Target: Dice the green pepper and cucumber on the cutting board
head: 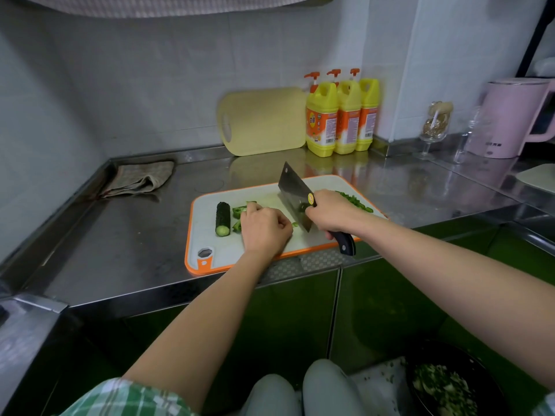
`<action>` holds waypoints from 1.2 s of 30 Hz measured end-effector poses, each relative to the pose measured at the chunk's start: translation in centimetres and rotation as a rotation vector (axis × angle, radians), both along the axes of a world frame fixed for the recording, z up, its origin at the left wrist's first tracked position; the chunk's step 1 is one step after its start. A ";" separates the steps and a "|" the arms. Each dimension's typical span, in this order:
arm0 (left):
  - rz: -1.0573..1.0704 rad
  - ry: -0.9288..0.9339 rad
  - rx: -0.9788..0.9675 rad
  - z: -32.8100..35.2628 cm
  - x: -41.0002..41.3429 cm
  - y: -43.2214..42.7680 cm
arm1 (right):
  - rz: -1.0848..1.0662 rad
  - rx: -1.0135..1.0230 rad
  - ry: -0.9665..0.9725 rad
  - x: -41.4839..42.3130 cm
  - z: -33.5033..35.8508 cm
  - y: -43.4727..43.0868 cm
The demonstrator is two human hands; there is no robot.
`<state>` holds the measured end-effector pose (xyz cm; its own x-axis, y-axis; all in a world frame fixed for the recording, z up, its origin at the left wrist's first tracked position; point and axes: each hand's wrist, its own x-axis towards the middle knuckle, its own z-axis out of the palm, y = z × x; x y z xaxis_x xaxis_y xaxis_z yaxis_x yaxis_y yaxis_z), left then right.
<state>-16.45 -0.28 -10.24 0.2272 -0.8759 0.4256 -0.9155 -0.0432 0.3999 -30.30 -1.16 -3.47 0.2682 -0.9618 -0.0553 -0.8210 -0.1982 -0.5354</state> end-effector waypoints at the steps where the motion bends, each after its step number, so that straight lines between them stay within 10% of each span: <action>1: 0.004 0.006 0.000 0.0 0.0 0.0 | 0.016 0.014 0.026 -0.1 0.4 0.2; 36: -0.068 0.002 0.019 0.0 0.1 -0.9 | -0.056 0.041 0.020 -0.4 -1.0 -1.3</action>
